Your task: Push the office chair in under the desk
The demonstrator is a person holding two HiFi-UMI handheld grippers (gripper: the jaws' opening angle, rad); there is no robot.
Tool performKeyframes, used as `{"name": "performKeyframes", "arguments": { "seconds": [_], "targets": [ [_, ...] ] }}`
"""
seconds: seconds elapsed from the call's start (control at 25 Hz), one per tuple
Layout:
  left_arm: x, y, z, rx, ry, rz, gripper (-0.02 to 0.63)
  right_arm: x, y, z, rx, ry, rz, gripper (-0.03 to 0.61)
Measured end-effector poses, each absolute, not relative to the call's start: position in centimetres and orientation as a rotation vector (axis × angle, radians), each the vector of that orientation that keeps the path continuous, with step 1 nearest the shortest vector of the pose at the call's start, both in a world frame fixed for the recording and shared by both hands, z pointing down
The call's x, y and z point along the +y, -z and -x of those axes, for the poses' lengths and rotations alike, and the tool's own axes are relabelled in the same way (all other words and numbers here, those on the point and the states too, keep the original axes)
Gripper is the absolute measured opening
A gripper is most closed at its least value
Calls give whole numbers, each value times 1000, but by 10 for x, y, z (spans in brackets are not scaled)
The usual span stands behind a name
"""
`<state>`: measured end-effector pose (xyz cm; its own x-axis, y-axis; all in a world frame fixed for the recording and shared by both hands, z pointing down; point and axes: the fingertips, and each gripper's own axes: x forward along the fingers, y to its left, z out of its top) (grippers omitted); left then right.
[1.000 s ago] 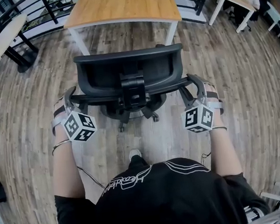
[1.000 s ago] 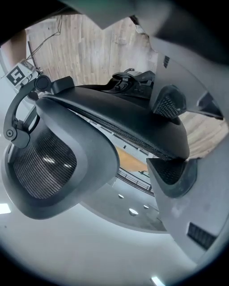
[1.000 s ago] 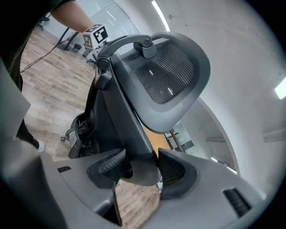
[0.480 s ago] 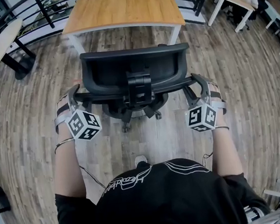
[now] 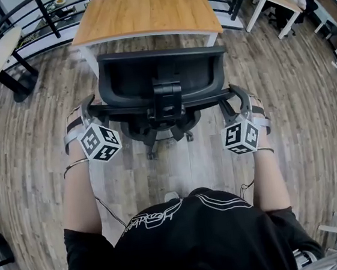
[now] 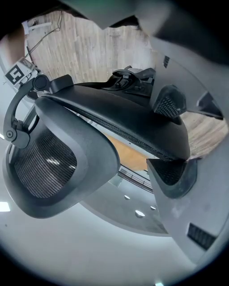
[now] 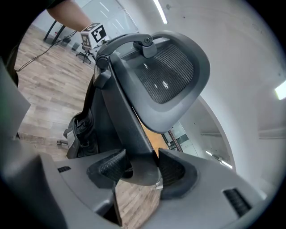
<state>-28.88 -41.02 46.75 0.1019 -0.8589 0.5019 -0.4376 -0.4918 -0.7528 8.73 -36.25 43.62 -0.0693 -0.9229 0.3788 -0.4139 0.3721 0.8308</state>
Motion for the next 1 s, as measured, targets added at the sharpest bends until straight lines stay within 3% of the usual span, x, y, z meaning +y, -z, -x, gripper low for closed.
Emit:
{"name": "performKeyframes", "arguments": {
  "seconds": [1.0],
  "targets": [
    [-492, -472, 291, 1350, 1412, 1944, 239, -450, -436, -86, -1744, 751, -1157, 250]
  ]
}}
